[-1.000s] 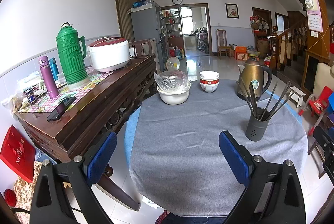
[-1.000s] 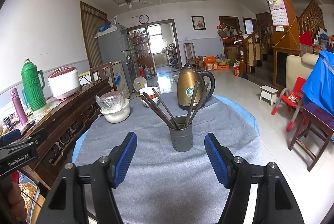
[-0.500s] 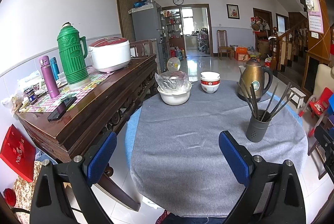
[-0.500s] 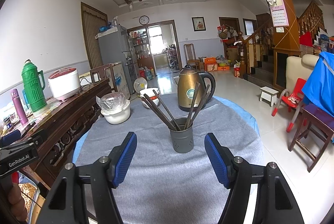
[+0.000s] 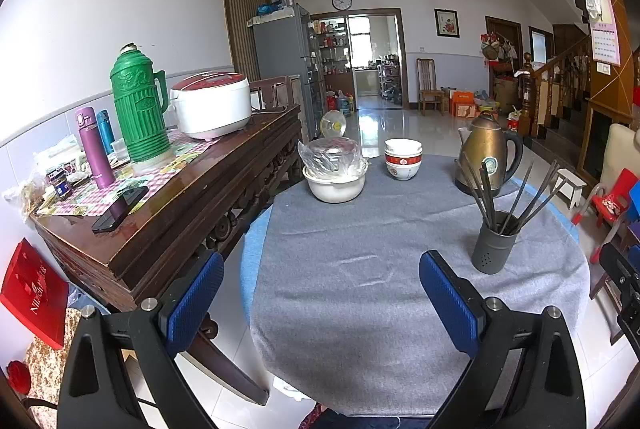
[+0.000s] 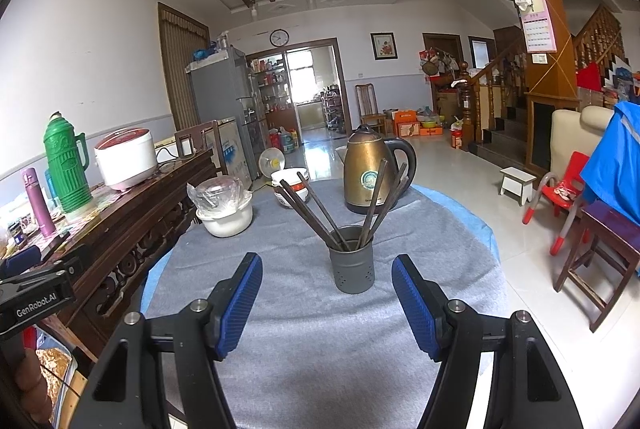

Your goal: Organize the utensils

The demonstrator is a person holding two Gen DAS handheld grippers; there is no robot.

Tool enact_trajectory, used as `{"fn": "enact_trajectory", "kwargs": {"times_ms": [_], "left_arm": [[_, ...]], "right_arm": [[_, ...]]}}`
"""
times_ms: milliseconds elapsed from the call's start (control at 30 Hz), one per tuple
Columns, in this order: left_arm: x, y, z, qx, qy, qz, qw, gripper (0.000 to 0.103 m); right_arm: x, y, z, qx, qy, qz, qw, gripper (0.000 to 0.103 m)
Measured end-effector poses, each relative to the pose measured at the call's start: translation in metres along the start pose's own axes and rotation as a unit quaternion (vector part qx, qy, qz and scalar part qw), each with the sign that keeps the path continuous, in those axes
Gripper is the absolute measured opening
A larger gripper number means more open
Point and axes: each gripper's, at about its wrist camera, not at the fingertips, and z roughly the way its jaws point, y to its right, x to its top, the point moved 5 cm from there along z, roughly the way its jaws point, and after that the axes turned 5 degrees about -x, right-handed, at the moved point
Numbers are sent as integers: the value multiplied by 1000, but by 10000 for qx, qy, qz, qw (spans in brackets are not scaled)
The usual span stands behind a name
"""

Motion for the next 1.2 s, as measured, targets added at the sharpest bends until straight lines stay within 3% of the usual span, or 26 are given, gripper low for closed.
{"fn": "enact_trajectory", "kwargs": {"times_ms": [1200], "left_arm": [[-6,-5,4,-39,-85,-54,9999,98]], "right_arm": [[-8,4,4,20,-37,13,10000,72]]}}
